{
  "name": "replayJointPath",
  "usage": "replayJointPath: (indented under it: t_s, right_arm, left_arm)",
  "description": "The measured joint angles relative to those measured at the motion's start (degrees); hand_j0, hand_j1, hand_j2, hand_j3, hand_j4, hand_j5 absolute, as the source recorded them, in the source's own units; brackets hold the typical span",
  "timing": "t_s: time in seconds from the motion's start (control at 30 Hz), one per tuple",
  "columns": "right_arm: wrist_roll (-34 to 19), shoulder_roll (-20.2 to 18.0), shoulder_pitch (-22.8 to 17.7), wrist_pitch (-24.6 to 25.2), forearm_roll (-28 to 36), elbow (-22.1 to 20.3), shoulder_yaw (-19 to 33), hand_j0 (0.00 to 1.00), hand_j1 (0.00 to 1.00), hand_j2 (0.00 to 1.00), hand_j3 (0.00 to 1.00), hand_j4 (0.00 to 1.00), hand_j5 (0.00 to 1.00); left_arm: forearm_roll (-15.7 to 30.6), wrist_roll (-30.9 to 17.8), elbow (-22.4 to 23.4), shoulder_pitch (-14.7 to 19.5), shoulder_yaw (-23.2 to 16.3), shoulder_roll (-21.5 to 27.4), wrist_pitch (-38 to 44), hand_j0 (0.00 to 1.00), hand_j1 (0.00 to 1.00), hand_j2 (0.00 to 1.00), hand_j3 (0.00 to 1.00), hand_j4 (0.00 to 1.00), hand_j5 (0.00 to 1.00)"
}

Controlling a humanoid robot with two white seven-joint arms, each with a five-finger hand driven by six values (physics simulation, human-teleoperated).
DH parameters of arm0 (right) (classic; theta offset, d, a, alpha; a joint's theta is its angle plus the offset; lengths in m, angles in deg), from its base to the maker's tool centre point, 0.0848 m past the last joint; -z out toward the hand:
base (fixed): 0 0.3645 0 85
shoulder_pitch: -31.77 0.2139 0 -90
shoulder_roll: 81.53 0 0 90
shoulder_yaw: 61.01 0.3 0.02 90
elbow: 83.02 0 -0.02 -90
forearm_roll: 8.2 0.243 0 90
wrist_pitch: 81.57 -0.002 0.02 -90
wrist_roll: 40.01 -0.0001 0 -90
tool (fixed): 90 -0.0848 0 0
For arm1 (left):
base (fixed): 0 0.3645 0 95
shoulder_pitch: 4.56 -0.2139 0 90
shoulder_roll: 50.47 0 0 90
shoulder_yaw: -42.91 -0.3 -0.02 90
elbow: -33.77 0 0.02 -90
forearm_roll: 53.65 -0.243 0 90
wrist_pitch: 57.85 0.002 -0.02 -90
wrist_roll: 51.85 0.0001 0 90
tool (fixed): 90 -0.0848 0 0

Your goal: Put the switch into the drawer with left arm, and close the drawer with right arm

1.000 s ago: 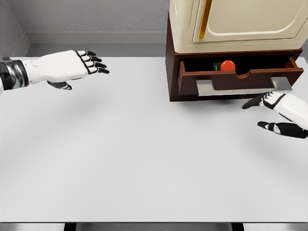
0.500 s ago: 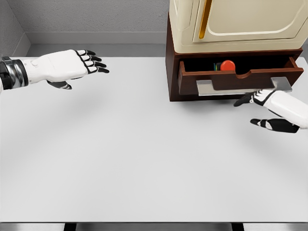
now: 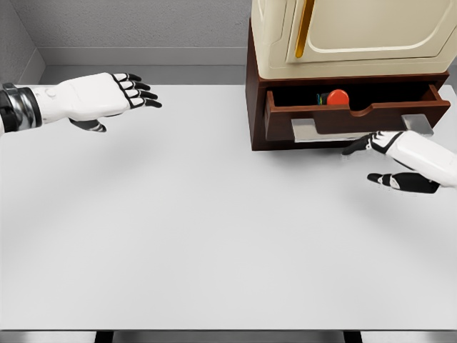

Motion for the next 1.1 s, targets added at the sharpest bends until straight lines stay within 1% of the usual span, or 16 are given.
replayJointPath:
  t_s: [0.17,0.37,0.5,0.63,0.7,0.8,0.97,1.07,1.1]
  right_arm:
    - [0.0,0.8,0.9,-0.1,0.2,1.2,-0.3,0.73,0.73,0.73,0.73,0.73,0.73]
    - [0.0,1.4,0.6,0.0,0.0,1.0,0.1,0.73,0.73,0.73,0.73,0.73,0.73]
    - [0.0,1.6,-0.3,0.0,0.0,-1.0,0.2,0.73,0.73,0.73,0.73,0.73,0.73]
    - [0.1,1.5,-2.0,0.0,0.2,-3.0,0.2,0.72,0.72,0.72,0.72,0.72,0.72]
    - [0.1,1.3,-3.0,0.0,0.2,-3.5,0.2,0.72,0.72,0.72,0.72,0.72,0.72]
    - [0.2,1.1,-3.3,0.0,0.3,-3.8,0.1,0.72,0.72,0.72,0.72,0.72,0.72]
    - [0.1,0.9,-2.5,0.0,0.0,-3.3,0.0,0.72,0.72,0.72,0.72,0.72,0.72]
    - [0.1,1.0,-1.9,0.0,-0.4,-1.8,0.0,0.72,0.72,0.72,0.72,0.72,0.72]
    - [0.1,1.1,-1.1,0.0,-0.6,-1.2,-0.1,0.72,0.72,0.72,0.72,0.72,0.72]
  left_arm:
    - [0.0,0.0,0.1,-0.1,0.0,0.0,0.0,1.00,1.00,1.00,1.00,1.00,1.00]
    - [0.0,0.0,0.0,-0.1,0.0,0.0,0.0,1.00,1.00,1.00,1.00,1.00,1.00]
    - [0.0,0.0,0.0,-0.1,0.0,0.0,0.0,1.00,1.00,1.00,1.00,1.00,1.00]
    - [0.0,0.0,0.0,-0.1,0.0,0.0,0.0,1.00,1.00,1.00,1.00,1.00,1.00]
    - [0.0,0.0,0.0,-0.1,0.0,0.0,0.0,1.00,1.00,1.00,1.00,1.00,1.00]
    - [0.1,0.0,0.0,-0.1,0.0,0.0,0.0,1.00,1.00,1.00,1.00,1.00,1.00]
    - [0.1,0.0,0.0,-0.1,0.0,0.0,0.0,1.00,1.00,1.00,1.00,1.00,1.00]
    - [0.1,0.0,0.0,-0.1,0.0,0.0,0.0,1.00,1.00,1.00,1.00,1.00,1.00]
    - [0.1,0.0,0.0,-0.1,0.0,0.0,0.0,1.00,1.00,1.00,1.00,1.00,1.00]
